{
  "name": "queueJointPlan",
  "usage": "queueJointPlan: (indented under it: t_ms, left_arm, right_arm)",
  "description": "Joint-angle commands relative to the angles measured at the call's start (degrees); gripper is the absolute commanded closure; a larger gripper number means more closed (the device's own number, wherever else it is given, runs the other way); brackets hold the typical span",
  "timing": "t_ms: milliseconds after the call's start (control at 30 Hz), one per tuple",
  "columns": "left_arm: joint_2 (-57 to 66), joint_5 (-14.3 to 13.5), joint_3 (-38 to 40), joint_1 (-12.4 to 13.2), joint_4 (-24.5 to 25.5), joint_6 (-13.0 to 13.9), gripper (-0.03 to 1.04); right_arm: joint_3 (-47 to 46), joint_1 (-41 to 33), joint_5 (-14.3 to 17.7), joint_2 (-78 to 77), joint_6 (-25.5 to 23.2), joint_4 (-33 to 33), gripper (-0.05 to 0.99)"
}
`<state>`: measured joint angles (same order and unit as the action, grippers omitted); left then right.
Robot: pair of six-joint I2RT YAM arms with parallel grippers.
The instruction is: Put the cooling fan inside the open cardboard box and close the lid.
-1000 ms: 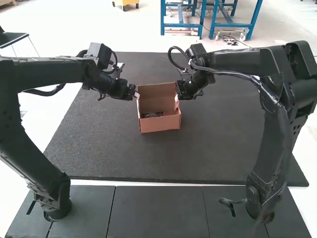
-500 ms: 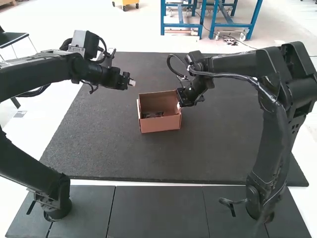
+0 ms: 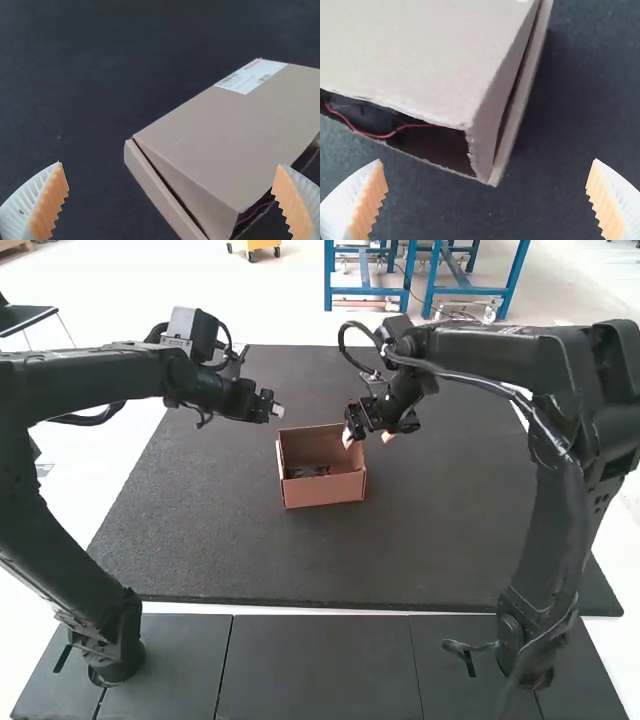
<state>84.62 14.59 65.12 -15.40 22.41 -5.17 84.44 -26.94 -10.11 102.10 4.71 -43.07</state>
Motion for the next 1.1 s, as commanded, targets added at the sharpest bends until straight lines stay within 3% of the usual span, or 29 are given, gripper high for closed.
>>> queueJointPlan:
  t_ms: [0,467,1067]
  left_arm:
    - [0.9,0.0,2.47,-1.04,-0.53,0.25,0.05]
    - [2.66,-0.09,2.82,-4.38,0.44,0.34,0.05]
    - [2.22,0.26,2.64,-4.29,-0.97,0.25,0.05]
  right_arm:
    - [3.8,-0.31,-0.97,-5.6,-0.4,-1.32,0.03]
    - [5.64,-0.83,-1.32,-14.39,-2.78,-5.18,0.03]
    - [1.95,-1.01,-1.58,-15.8,-2.86,-5.09,0.03]
